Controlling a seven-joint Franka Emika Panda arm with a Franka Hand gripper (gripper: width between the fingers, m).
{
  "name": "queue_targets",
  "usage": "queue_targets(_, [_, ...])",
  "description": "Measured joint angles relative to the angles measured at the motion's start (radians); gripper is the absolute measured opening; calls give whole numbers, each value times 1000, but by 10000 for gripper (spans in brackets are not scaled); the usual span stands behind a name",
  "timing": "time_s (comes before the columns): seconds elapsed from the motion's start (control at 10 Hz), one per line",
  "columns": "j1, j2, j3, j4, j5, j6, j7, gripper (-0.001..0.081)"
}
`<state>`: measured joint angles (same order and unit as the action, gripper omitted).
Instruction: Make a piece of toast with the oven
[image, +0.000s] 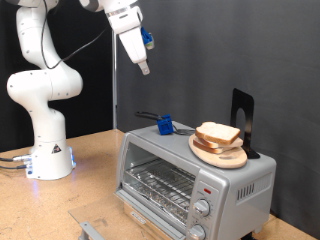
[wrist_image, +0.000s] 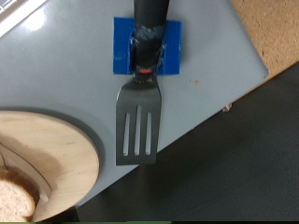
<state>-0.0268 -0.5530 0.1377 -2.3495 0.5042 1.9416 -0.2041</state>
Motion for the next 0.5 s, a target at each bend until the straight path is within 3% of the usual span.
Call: queue_targets(0.5, [0, -14, 61, -18, -29, 66, 48, 809])
